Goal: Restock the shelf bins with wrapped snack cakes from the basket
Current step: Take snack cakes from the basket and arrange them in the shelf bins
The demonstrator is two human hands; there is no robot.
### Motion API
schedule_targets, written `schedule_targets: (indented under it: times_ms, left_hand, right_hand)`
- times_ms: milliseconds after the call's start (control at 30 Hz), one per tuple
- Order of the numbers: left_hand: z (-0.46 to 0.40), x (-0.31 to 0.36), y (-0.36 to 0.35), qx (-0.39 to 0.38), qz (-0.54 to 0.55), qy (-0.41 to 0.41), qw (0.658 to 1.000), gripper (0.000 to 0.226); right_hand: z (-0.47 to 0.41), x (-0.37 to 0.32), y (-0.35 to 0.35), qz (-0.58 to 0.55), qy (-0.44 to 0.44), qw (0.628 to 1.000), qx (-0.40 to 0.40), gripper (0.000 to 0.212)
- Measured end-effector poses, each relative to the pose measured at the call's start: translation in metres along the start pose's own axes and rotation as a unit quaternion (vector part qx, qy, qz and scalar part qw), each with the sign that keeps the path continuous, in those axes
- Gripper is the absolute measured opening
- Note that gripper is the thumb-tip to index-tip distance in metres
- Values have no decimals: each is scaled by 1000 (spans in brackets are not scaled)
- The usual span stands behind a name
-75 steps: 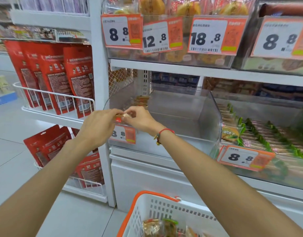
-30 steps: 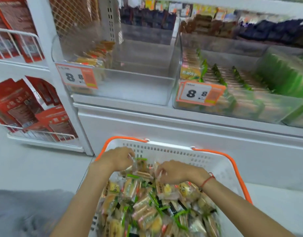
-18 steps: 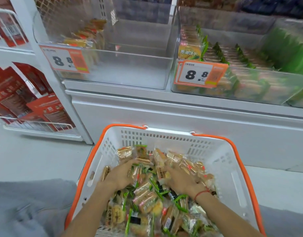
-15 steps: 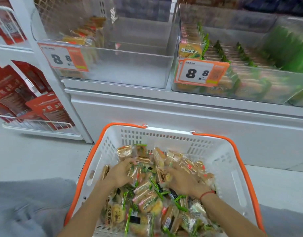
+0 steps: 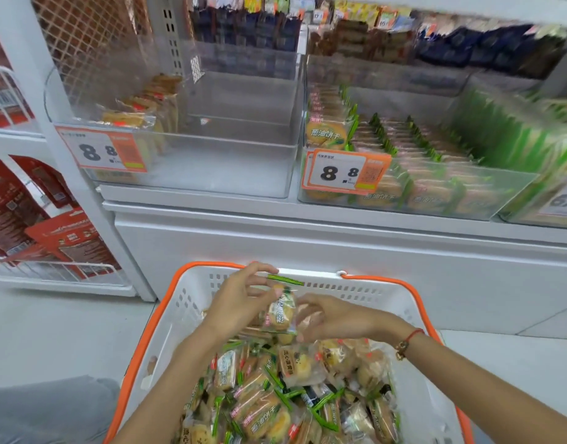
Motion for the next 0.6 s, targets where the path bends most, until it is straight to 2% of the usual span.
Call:
schedule_targets:
  times_ms: [200,267,333,467,600]
  left_hand:
    - [-4,78,-1,27,13,-82,996,34]
    - [-4,104,-2,28,19,-116,993,36]
    - [-5,127,-4,30,35,-149,988,37]
    - [-13,150,0,61,29,-180,981,36]
    - [-30,178,40,202,11,-224,953,37]
  right_hand:
    - [44,-52,59,-132,83,987,45,38]
    - [54,-54,80,-153,85,980,96,23]
    - [62,-54,101,-141,87,974,156,16]
    - [90,-60,147,-181,125,933,285,21]
    - [119,-83,194,-268,216,864,368,45]
Point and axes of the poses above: each hand's wrist, its own z-axis away from the middle knuckle, its own y-axis out of the back of the hand, x = y × z, the point moved 9 cm from there along -z, towards the middle knuckle, and after that the axes turned 4 degrees about x, right-handed, at the moved point
